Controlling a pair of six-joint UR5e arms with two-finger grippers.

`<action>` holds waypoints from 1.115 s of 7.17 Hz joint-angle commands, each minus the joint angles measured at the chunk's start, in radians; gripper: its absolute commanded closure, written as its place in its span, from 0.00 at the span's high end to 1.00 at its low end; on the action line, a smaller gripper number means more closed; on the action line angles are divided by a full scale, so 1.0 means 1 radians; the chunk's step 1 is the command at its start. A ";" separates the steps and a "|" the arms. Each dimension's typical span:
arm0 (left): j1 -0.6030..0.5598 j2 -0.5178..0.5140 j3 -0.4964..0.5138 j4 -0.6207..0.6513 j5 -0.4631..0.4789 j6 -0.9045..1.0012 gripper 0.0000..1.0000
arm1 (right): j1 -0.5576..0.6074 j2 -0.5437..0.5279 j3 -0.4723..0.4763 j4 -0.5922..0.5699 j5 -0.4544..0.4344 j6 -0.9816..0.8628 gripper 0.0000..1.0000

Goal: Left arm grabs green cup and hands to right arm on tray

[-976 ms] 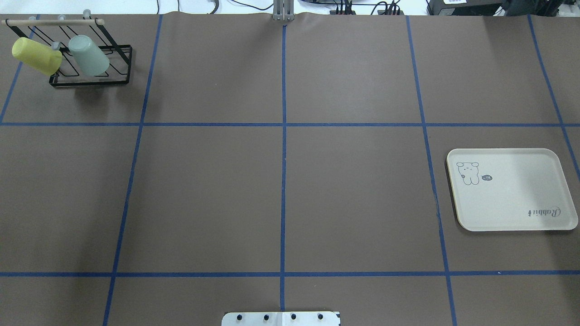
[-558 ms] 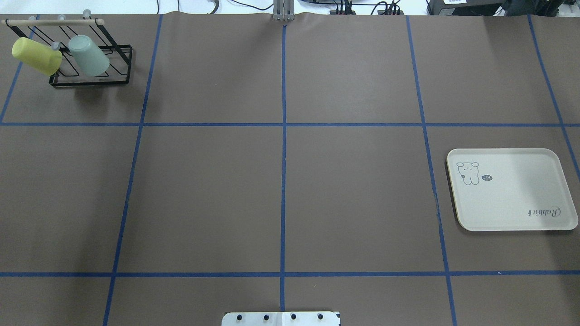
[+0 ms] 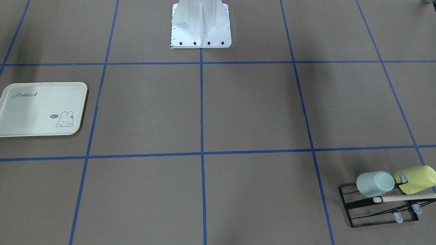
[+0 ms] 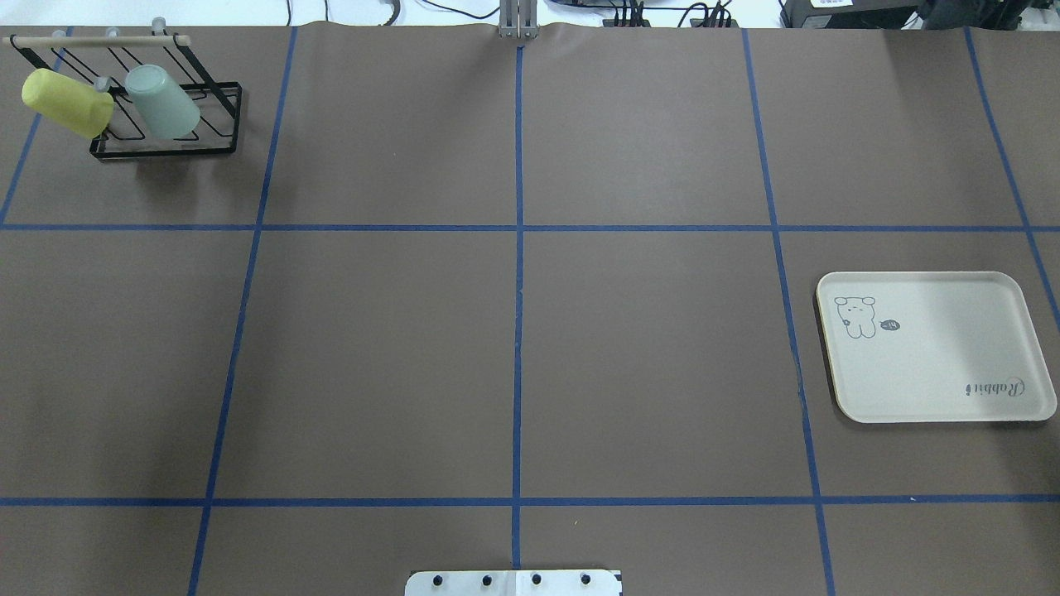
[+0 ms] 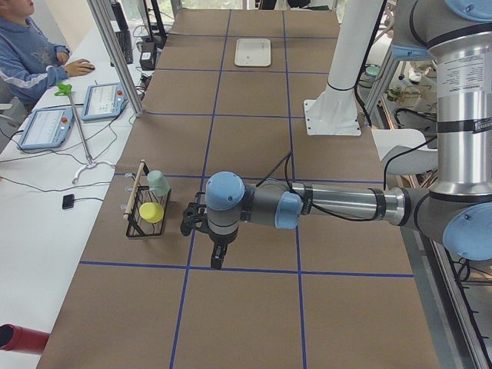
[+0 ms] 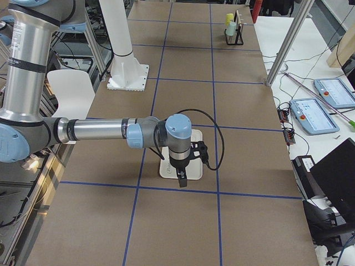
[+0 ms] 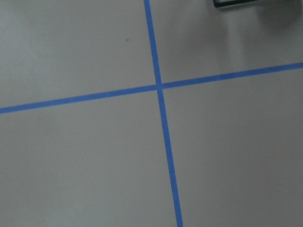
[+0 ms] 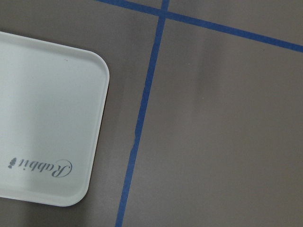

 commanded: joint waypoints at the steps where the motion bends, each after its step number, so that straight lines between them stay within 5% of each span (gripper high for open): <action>1: 0.000 -0.074 0.025 -0.116 0.001 0.001 1.00 | -0.001 0.045 -0.008 0.117 0.002 -0.001 1.00; 2: 0.003 -0.138 0.084 -0.230 -0.001 -0.005 1.00 | -0.008 0.049 -0.011 0.118 -0.001 0.002 1.00; 4: 0.032 -0.190 0.100 -0.260 -0.003 -0.177 1.00 | -0.008 0.075 -0.025 0.116 0.006 0.008 1.00; 8: 0.264 -0.362 0.137 -0.327 0.002 -0.419 1.00 | -0.009 0.073 -0.033 0.121 0.114 0.018 1.00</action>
